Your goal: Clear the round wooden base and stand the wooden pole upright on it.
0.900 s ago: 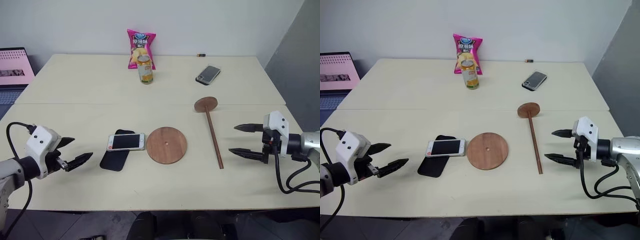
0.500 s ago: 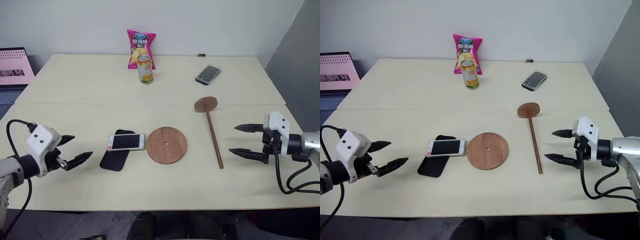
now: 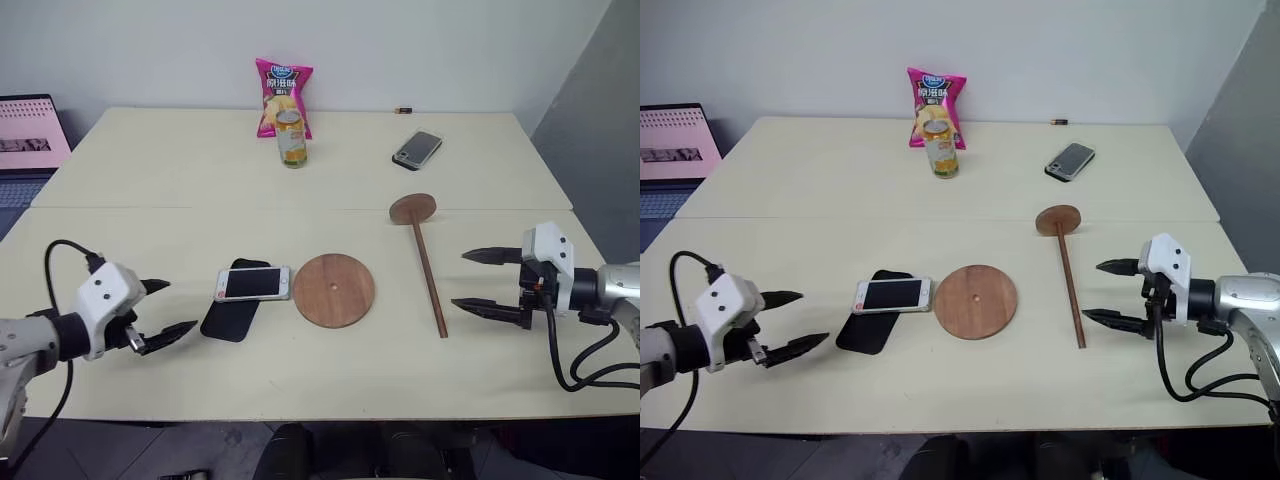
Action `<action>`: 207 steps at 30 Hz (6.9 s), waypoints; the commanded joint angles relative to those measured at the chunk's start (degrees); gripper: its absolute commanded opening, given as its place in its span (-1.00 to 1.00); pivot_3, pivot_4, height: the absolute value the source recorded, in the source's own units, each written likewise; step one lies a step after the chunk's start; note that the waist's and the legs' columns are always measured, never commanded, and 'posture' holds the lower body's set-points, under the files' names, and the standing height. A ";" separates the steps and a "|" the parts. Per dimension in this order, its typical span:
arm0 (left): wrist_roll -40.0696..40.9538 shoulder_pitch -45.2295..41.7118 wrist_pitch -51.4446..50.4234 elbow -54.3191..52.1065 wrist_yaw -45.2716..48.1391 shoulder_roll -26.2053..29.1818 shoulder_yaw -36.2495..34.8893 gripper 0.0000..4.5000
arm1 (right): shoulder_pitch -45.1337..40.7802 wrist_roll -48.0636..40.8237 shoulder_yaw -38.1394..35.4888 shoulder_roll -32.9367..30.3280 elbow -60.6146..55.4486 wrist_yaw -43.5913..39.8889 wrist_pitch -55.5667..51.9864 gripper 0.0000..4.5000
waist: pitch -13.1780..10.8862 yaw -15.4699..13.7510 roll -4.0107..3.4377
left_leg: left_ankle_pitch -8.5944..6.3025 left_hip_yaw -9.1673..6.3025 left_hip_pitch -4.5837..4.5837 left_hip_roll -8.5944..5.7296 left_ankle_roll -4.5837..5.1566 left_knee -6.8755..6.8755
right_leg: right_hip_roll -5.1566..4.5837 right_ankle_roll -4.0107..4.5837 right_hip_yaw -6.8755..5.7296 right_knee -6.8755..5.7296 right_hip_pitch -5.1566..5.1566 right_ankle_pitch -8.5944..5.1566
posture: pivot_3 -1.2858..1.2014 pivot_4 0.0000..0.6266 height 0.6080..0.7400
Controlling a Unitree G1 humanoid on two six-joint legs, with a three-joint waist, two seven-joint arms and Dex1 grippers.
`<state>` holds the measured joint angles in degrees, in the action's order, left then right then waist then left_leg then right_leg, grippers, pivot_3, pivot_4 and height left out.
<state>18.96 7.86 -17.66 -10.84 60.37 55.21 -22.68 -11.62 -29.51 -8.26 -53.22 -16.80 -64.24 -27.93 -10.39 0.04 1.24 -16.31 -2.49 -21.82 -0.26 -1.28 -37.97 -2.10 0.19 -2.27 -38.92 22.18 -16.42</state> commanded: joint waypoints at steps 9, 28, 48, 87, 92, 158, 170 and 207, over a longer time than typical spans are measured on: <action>-4.22 -16.75 4.90 3.93 3.62 -0.52 15.85 0.99 | -0.63 -5.54 1.15 2.42 -11.65 7.00 -9.44 1.00 | 0.00 -0.05 0.00 | 0.00 0.02 0.00 -0.01 0.00 -0.01 | 0.03 0.00 0.00 -0.04 0.02 0.00 | 0.03 -0.52 1.00; -16.92 -42.16 19.30 33.53 14.06 -8.13 34.72 0.99 | -1.81 -14.12 1.96 3.24 -22.48 13.38 -19.11 1.00 | -0.01 0.10 0.07 | 0.00 0.04 -0.06 -0.01 0.01 -0.08 | 0.10 -0.02 0.00 -0.05 0.06 0.00 | 0.03 -0.52 1.00; -21.51 -44.98 21.48 38.65 14.18 -11.38 37.14 0.47 | -1.87 -14.19 2.49 3.31 -23.08 13.99 -18.35 1.00 | 0.01 0.01 0.08 | 0.01 -0.02 -0.03 -0.04 0.02 -0.12 | 0.09 -0.04 -0.02 -0.08 0.01 0.00 | 0.03 -0.52 1.00; -10.14 -32.74 1.62 55.32 -19.92 0.76 3.13 0.98 | -18.26 -11.81 17.18 12.16 -15.10 3.38 -10.74 1.00 | 0.11 0.17 0.51 | 0.00 -0.15 -0.13 0.00 0.01 -0.10 | 0.03 -0.02 -0.11 -0.07 0.14 0.01 | 0.03 -0.52 1.00; -9.07 -32.80 1.33 55.10 -21.05 1.38 1.68 0.98 | -18.19 -11.99 16.84 12.06 -15.26 4.07 -11.25 1.00 | 0.11 0.21 0.51 | 0.01 -0.16 -0.11 0.01 0.01 -0.10 | 0.03 -0.02 -0.11 -0.08 0.14 0.01 | 0.03 -0.52 1.00; 4.48 -25.34 -31.61 9.37 -29.44 -7.86 -2.40 -0.98 | -16.53 -11.65 15.74 10.06 -15.51 4.29 -10.13 1.00 | 0.08 0.32 0.46 | 0.01 -0.13 -0.07 -0.01 -0.01 -0.09 | 0.02 -0.01 -0.03 -0.06 0.10 0.01 | 0.03 -0.52 1.00; -0.23 -29.93 -21.38 38.78 -42.99 -2.55 -16.49 -0.98 | -19.39 -10.02 17.99 12.42 -13.18 1.56 -9.11 1.00 | 0.11 0.05 0.56 | 0.00 -0.17 -0.07 -0.01 -0.01 -0.08 | 0.00 -0.02 -0.08 -0.04 0.12 0.01 | 0.03 -0.52 1.00; 7.75 -14.51 -6.96 2.86 -10.03 0.92 -1.34 1.00 | -15.78 -7.85 11.88 7.67 -11.09 4.09 -9.52 1.00 | 0.09 -0.43 0.52 | 0.00 -0.09 -0.14 -0.03 -0.06 -0.05 | -0.22 0.03 -0.08 0.11 0.09 0.02 | 0.03 -0.52 1.00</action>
<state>22.68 -7.91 -23.30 -0.74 44.80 55.40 -26.20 -27.90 -37.71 6.40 -44.58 -27.25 -60.95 -38.03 -10.31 -0.39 1.75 -16.31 -2.56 -21.96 -0.30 -1.34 -38.02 -2.34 0.22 -2.33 -38.80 22.27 -16.41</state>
